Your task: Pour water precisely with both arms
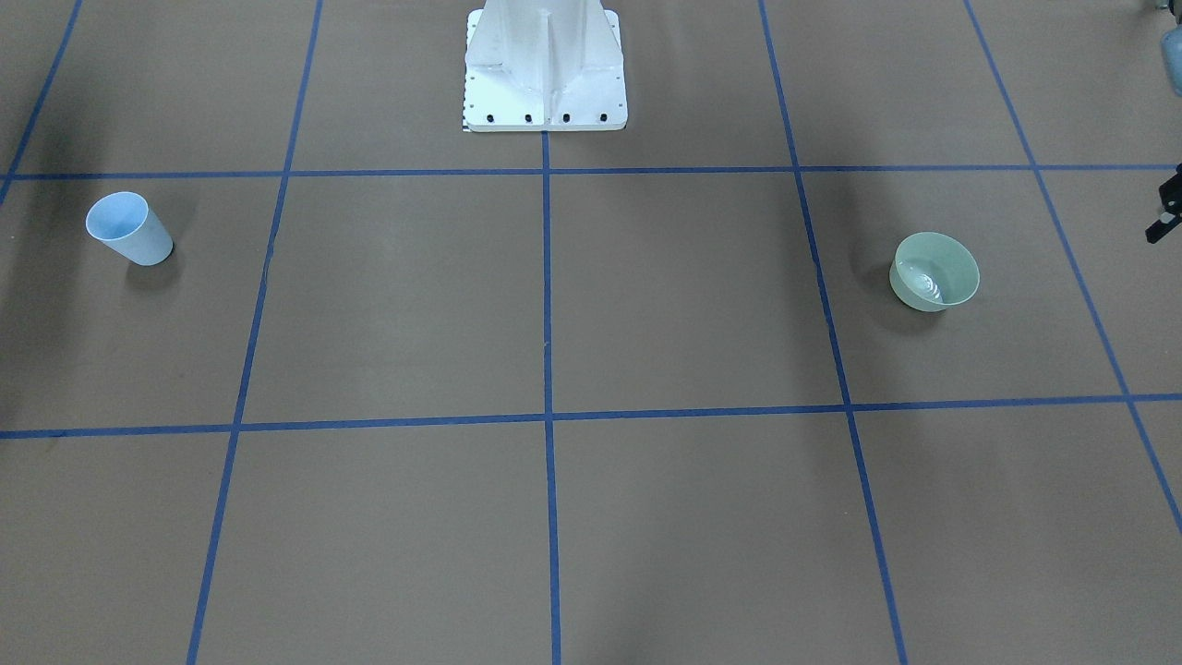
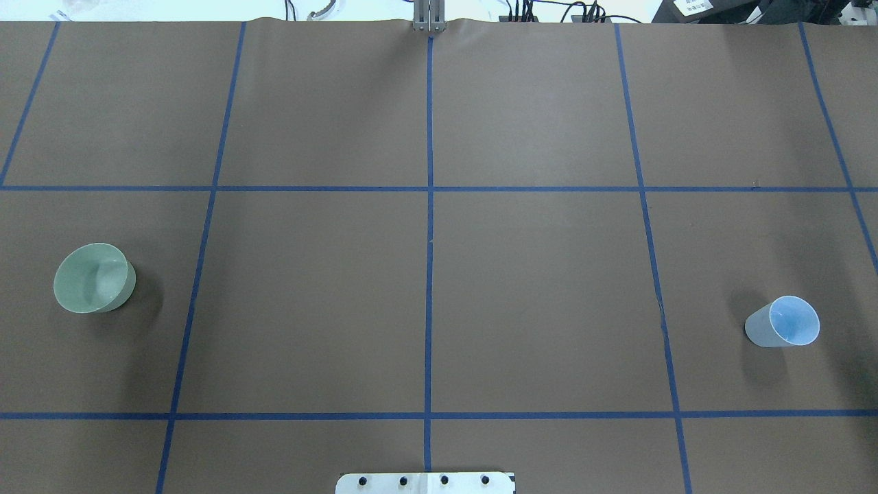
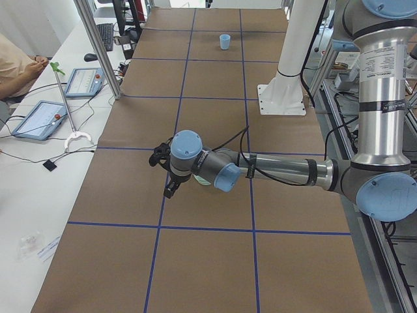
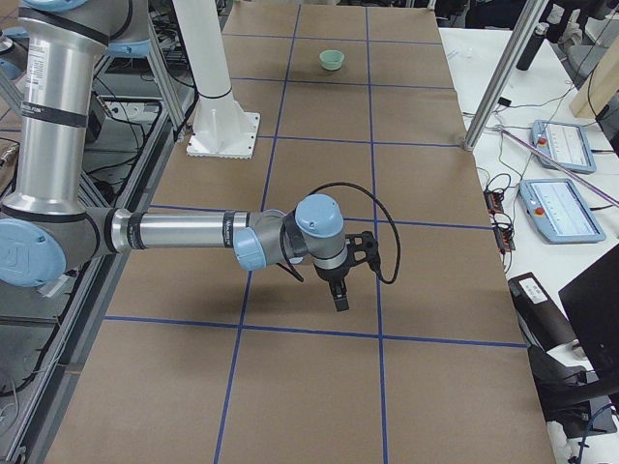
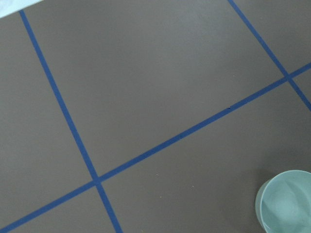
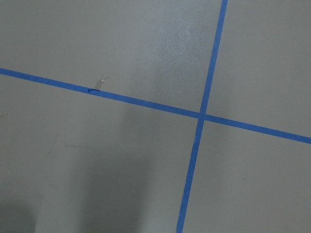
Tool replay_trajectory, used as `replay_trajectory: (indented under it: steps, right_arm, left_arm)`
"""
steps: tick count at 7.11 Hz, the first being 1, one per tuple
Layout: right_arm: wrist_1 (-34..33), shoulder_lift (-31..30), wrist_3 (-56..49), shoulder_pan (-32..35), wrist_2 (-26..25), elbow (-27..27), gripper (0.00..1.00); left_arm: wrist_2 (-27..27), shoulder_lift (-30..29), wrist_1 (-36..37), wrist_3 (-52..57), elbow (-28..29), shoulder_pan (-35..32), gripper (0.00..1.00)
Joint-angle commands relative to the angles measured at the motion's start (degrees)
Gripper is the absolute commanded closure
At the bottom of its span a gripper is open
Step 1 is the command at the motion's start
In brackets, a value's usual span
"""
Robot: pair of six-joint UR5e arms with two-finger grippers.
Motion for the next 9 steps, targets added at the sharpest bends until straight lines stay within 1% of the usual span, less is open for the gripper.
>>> replay_trajectory:
  steps: [1, 2, 3, 5, 6, 7, 8, 9]
  right_arm:
    - [0.03, -0.04, 0.0, 0.0, 0.01, 0.05, 0.0]
    - [0.11, -0.04, -0.09, 0.0, 0.01, 0.05, 0.0]
    - [0.12, -0.13, -0.09, 0.0, 0.01, 0.05, 0.0]
    - [0.12, -0.22, -0.18, 0.0, 0.01, 0.05, 0.0]
    - [0.12, -0.22, -0.18, 0.0, 0.01, 0.05, 0.0]
    - [0.12, -0.22, -0.27, 0.0, 0.01, 0.05, 0.0]
    - [0.12, -0.22, -0.35, 0.0, -0.08, 0.05, 0.0]
    - [0.12, -0.22, -0.35, 0.0, -0.08, 0.05, 0.0]
  left_arm:
    - [3.81, 3.09, -9.49, -17.75, 0.26, 7.03, 0.0]
    - [8.1, 4.67, -14.42, -24.71, 0.26, 12.28, 0.0]
    - [12.41, 5.3, -17.86, -31.65, 0.34, 17.21, 0.0]
    - [19.36, 5.39, -19.12, -37.94, 0.35, 25.39, 0.0]
    - [20.7, 5.3, -19.47, -39.7, 0.35, 27.87, 0.01]
    - [22.46, 5.39, -20.0, -39.98, 0.69, 29.72, 0.03]
    - [22.56, 5.22, -20.0, -39.72, 1.13, 31.04, 0.24]
    - [22.56, 5.21, -21.05, -39.2, 2.01, 31.32, 0.79]
